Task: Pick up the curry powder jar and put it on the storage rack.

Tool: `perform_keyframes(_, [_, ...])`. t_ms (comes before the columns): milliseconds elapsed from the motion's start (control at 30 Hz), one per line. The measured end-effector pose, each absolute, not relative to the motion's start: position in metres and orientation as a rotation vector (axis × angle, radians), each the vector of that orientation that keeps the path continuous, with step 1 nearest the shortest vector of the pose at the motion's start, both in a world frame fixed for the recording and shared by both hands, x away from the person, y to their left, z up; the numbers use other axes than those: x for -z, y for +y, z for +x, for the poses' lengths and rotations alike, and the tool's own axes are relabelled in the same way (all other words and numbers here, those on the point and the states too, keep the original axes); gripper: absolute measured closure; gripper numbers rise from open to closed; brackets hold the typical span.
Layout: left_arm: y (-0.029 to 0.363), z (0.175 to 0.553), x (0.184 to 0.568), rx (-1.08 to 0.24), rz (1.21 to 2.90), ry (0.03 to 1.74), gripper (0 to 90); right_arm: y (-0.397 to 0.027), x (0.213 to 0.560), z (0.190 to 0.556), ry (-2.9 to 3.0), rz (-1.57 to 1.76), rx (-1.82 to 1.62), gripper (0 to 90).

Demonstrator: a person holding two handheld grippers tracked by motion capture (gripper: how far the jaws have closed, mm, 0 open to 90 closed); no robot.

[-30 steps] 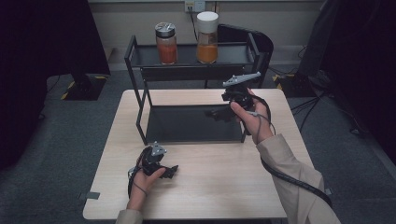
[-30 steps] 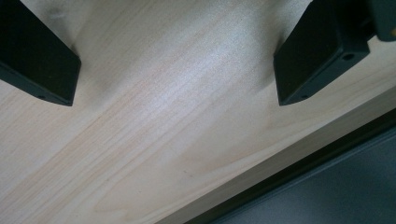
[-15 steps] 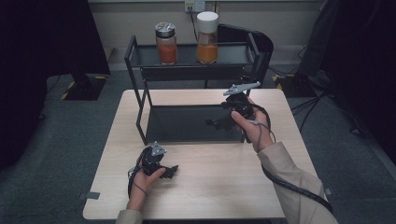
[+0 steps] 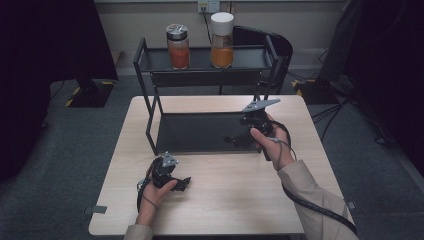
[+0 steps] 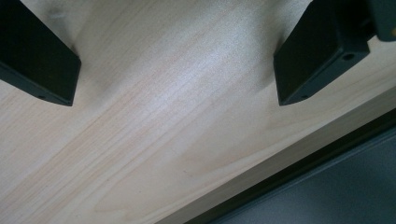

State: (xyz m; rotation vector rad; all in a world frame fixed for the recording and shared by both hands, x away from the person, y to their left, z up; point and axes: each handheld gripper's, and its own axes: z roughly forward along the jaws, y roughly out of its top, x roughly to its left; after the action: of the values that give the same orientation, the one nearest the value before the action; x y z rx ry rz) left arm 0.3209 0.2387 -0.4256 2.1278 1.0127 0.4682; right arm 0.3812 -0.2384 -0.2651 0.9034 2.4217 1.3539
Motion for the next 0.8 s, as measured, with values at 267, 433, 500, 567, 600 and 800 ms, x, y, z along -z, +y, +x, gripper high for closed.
perform_keyframes(267, [0.239,0.321,0.426,-0.468,2.127,1.013,0.0,-0.244,0.275,0.380,2.427,0.913,-1.361,1.7])
perform_keyframes(433, [0.239,0.321,0.426,-0.468,2.127,1.013,0.0,-0.246,0.281,0.378,2.430,0.911,-1.358,1.7])
perform_keyframes(500, [0.239,0.321,0.426,-0.468,2.127,1.013,0.0,-0.247,0.282,0.377,2.431,0.910,-1.354,1.7])
perform_keyframes(567, [0.239,0.321,0.426,-0.468,2.127,1.013,0.0,-0.248,0.284,0.377,2.433,0.909,-1.358,1.7])
perform_keyframes(600, [0.239,0.321,0.426,-0.468,2.127,1.013,0.0,-0.248,0.285,0.376,2.432,0.909,-1.356,1.7])
perform_keyframes(800, [0.239,0.321,0.426,-0.468,2.127,1.013,0.0,-0.250,0.292,0.374,2.438,0.906,-1.350,1.7])
